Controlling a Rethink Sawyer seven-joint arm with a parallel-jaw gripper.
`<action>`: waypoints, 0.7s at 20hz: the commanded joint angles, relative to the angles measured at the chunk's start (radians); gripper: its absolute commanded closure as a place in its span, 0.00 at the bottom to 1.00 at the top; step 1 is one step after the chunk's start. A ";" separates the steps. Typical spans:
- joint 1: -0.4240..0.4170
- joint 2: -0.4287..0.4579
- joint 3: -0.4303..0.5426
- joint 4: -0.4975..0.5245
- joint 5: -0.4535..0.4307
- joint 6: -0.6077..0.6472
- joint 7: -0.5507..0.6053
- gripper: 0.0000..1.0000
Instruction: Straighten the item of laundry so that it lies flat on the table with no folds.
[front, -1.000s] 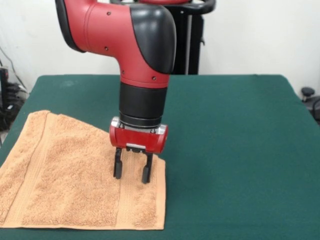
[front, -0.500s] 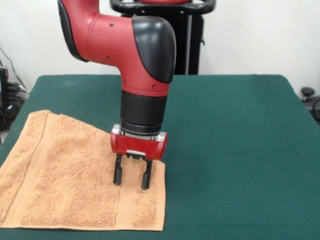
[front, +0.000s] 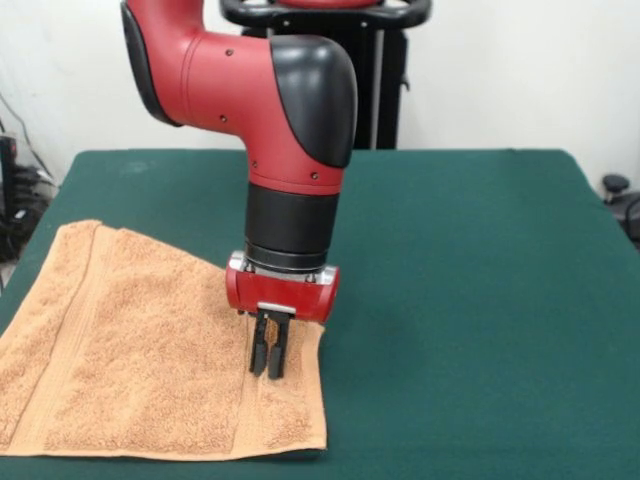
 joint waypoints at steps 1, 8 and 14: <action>0.025 0.069 0.106 0.085 0.045 0.050 0.226 1.00; 0.005 0.049 0.152 0.140 0.036 0.089 0.217 1.00; -0.086 0.062 0.306 0.261 0.036 0.154 0.211 1.00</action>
